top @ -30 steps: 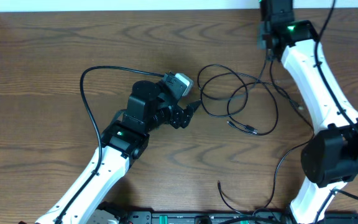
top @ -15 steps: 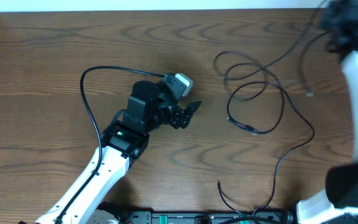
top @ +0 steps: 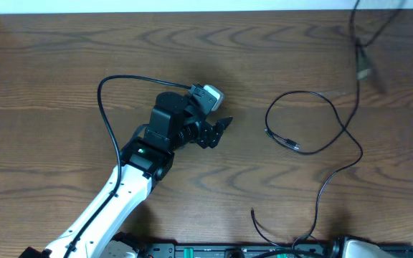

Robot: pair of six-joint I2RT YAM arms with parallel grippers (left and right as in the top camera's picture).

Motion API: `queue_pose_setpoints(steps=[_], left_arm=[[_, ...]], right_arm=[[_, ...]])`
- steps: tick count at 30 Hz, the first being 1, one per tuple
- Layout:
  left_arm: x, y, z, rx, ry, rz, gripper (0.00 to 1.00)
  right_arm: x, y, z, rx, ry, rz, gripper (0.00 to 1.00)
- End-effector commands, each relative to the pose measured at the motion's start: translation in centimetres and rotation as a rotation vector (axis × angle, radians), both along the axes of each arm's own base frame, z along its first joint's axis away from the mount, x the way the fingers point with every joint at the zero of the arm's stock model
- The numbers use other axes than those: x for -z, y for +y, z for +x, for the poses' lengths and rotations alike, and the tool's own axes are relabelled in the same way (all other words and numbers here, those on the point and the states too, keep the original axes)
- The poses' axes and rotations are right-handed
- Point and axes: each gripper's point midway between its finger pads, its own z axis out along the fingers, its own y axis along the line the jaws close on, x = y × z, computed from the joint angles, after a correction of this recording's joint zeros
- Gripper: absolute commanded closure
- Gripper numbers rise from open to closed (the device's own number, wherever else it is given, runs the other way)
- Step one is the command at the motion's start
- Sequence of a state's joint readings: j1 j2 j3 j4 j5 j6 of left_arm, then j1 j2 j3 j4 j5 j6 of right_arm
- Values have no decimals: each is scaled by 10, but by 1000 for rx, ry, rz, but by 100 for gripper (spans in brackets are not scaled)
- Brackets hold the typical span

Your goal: Untangle cables

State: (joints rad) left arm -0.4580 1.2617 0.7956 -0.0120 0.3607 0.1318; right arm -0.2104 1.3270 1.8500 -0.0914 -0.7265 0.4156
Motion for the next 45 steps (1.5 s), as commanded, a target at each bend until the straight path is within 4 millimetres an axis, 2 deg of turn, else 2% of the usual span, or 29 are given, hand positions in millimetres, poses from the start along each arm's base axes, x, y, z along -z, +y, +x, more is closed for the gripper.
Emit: queue_pose_setpoints(steps=[1,5,8,11,16,20,22,25,29,36,40,45], left_arm=[[-2,1,4,-2,-14,9,22],[-2,1,4,-2,-14,9,22],[-2,1,4,-2,-14,9,22],[-2,1,4,-2,-14,9,22],[-1,1,3,-2,-7,12,22],[-1,1,3,-2,-8,12,22],[-1,1,3,-2,-7,12,22],[-1,1,3,-2,-7,12,22],[-1,1,3,-2,-7,12,22],[-1,1,3,-2,-8,12,22],[-1,1,3,-2,-7,12,22],[-1,1,3,-2,-7,12,22]], right_arm=[[-24,27,-55,-132,-95,-62,99],[-41,27,-85,-99,-171,-88,99],[-43,20,-92,-63,-178,-93,99],[-41,7,-87,-12,-162,-93,99],[-14,-52,-49,210,-17,-28,98],[29,-124,-16,456,164,51,99],[51,-160,-9,576,248,99,99],[84,-215,-7,759,365,175,98],[129,-279,-23,974,512,262,98],[208,-335,-43,1079,781,390,99],[255,-349,-41,1077,933,450,98],[325,-356,-34,1030,1170,506,98]])
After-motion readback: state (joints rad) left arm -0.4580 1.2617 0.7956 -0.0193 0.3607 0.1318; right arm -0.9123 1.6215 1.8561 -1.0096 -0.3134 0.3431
